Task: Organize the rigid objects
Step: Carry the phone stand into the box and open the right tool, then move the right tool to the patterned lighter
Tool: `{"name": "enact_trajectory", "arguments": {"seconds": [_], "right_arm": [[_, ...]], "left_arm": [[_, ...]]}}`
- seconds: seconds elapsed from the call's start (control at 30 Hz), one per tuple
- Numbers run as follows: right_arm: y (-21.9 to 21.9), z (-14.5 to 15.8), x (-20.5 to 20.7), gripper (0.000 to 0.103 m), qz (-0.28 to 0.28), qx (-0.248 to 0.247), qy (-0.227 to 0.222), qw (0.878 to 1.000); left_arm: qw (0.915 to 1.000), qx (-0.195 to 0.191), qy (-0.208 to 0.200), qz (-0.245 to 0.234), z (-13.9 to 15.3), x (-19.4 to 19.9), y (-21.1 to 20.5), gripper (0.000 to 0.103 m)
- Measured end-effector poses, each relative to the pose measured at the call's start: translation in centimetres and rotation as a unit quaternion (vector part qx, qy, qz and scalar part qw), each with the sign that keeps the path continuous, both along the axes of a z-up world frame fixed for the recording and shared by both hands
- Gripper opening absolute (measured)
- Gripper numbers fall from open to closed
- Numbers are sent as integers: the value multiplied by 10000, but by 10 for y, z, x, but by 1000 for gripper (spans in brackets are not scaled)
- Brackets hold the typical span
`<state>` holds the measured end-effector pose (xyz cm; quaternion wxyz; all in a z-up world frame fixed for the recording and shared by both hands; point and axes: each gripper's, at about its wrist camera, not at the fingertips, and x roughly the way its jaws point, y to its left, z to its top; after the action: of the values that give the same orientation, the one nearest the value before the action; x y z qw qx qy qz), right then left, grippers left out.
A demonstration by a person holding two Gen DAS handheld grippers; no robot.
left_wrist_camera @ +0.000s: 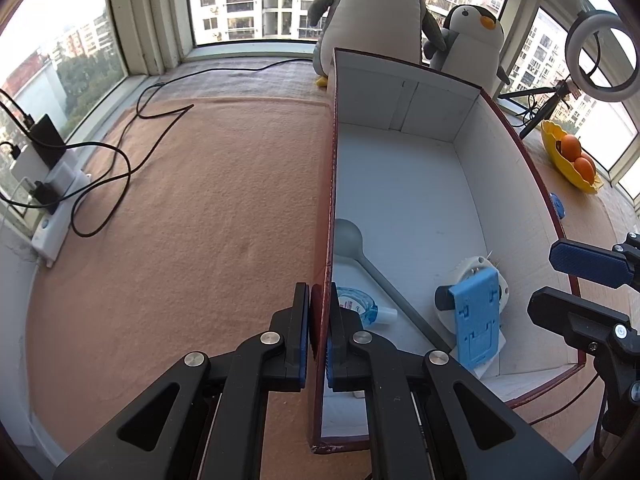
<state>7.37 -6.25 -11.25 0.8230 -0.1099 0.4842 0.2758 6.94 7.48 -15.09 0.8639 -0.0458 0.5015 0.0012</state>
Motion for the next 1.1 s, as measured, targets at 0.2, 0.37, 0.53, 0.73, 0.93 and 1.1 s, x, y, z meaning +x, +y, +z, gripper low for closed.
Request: {"name": "enact_trajectory", "arguments": {"seconds": [0.2,0.37,0.53,0.73,0.93,1.1], "right_arm": [[-3,0,0,45,-70,22,-11,10000],[-7,1,0,51,-99,76,-41,9999],[-14,3,0,51,-149,184,-59,9997],[-25,6,0,51,-244,284,-102,9992],[-40,10,3,51,-354,355,-153,9986],[-56,14,5,51,-462,398,-216,9979]], "left_arm": [[10000,2,3,13,0,0,-1,5],[10000,7,9,18,0,0,-1,5],[10000,51,29,21,0,1,-1,5],[9999,109,55,38,1,2,-2,5],[9998,176,86,56,0,2,-4,5],[9997,218,111,84,0,2,-5,5]]}}
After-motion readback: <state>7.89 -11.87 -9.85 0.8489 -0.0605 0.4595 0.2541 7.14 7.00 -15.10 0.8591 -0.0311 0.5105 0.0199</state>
